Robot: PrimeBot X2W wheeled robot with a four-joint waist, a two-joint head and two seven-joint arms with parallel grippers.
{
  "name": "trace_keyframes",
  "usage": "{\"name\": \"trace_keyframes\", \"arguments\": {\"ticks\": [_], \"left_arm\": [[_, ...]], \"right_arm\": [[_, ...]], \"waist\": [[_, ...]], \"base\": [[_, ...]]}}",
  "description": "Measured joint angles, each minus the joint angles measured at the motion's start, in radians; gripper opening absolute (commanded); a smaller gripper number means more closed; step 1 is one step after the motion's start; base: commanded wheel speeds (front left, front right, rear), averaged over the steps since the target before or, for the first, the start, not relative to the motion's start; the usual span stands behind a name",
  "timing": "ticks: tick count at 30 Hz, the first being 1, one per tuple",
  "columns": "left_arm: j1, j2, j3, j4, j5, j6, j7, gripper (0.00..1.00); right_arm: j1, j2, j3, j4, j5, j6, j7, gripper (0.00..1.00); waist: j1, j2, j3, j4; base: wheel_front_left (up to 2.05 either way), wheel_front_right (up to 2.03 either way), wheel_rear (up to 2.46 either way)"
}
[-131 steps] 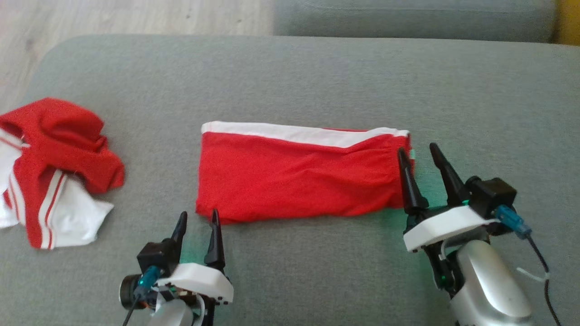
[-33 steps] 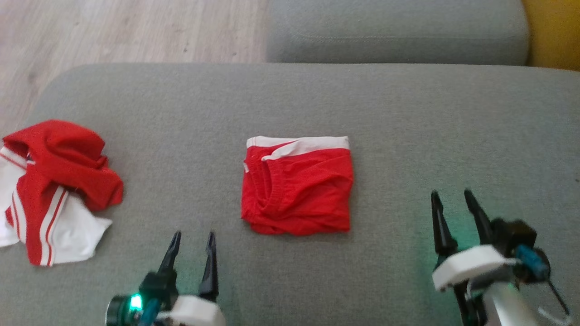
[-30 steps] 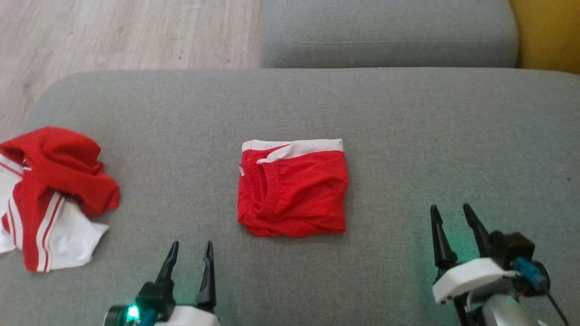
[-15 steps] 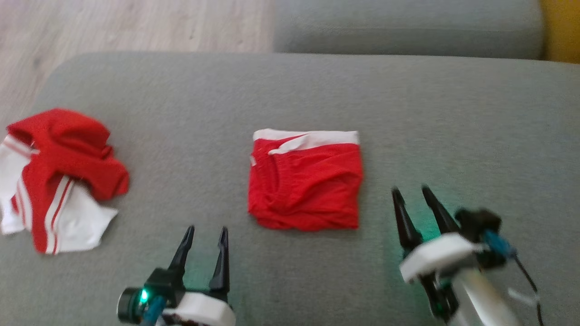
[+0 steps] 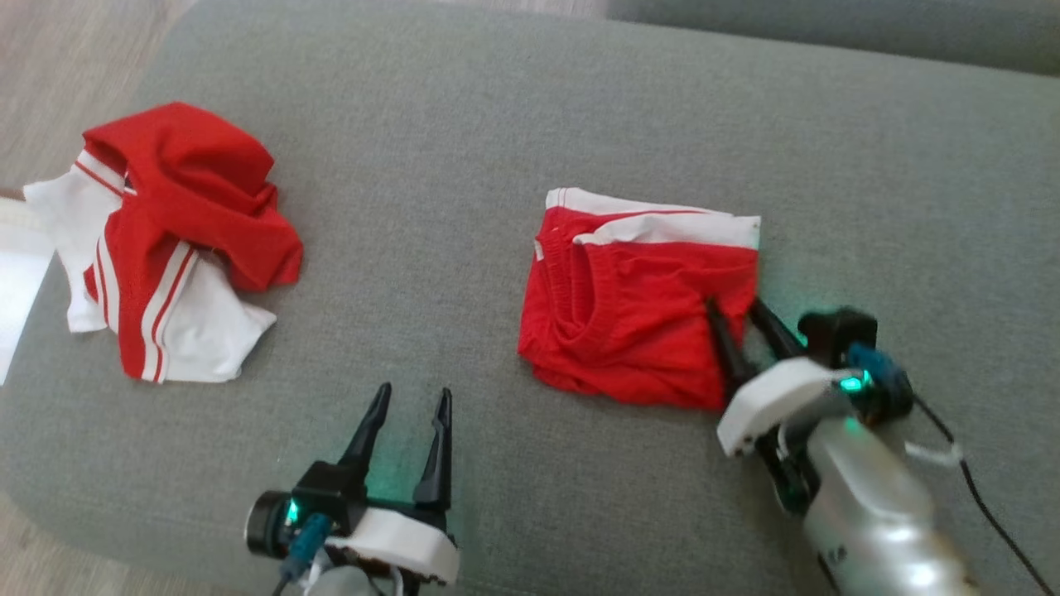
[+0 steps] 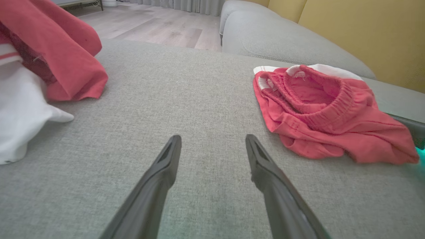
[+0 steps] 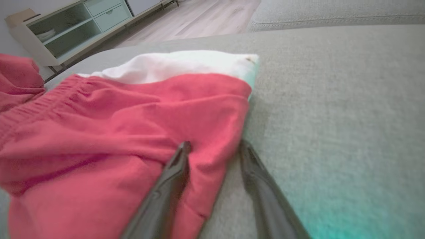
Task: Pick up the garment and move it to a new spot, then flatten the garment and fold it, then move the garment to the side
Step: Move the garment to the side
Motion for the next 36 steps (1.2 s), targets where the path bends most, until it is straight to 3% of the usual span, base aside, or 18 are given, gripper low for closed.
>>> {"name": "trace_keyframes", "arguments": {"ticks": [5, 10, 13, 14, 20, 21, 27, 31, 36], "left_arm": [[-0.021, 0.0, 0.005, -0.002, -0.007, 0.001, 0.0, 1.0], [-0.021, 0.0, 0.029, -0.002, 0.009, -0.009, 0.0, 1.0], [-0.026, 0.0, 0.026, -0.003, 0.017, -0.021, 0.0, 1.0], [-0.031, 0.0, 0.026, -0.007, 0.02, -0.027, 0.0, 1.0], [-0.056, 0.0, 0.013, -0.009, 0.018, -0.056, 0.0, 1.0], [-0.069, 0.0, -0.001, -0.01, 0.018, -0.064, 0.0, 1.0], [-0.073, 0.0, -0.035, -0.016, 0.011, -0.081, 0.0, 1.0], [-0.073, 0.0, -0.047, -0.015, 0.011, -0.089, 0.0, 1.0], [-0.073, 0.0, -0.062, -0.011, 0.011, -0.097, 0.0, 1.0]], "right_arm": [[-0.056, 0.003, -0.005, 0.03, -0.006, 0.0, 0.0, 0.0], [-0.031, 0.005, -0.043, 0.002, -0.042, 0.0, 0.003, 0.0], [-0.005, 0.004, -0.073, -0.018, -0.066, 0.0, 0.006, 0.0], [0.009, 0.003, -0.077, -0.03, -0.076, 0.0, 0.006, 0.0], [0.04, 0.004, -0.07, -0.067, -0.058, 0.0, 0.006, 0.0], [0.052, 0.004, -0.065, -0.075, -0.047, 0.0, 0.006, 0.0], [0.08, 0.004, -0.061, -0.089, -0.037, 0.0, 0.006, 0.0], [0.077, 0.003, -0.09, -0.088, -0.056, 0.0, 0.006, 0.0], [0.016, 0.0, -0.161, -0.051, -0.145, 0.0, 0.006, 0.0]], "waist": [[0.0001, 0.0, 0.012, -0.023], [0.0001, 0.0, -0.003, -0.115], [0.0, 0.0, -0.015, -0.194], [0.0, 0.0, -0.021, -0.252], [0.0, 0.0, -0.033, -0.442], [0.0, 0.0, -0.034, -0.503], [0.0, 0.0, -0.034, -0.651], [-0.0001, 0.0, -0.023, -0.689], [0.0, 0.0, 0.003, -0.652]], "base": [[0.0, 0.0, 0.0], [0.0, 0.0, 0.0], [0.0, 0.0, 0.0], [0.0, 0.0, 0.0], [0.0, 0.0, 0.0], [0.0, 0.0, 0.0], [0.0, 0.0, 0.0], [0.0, 0.0, 0.0], [0.0, 0.0, 0.0]]}}
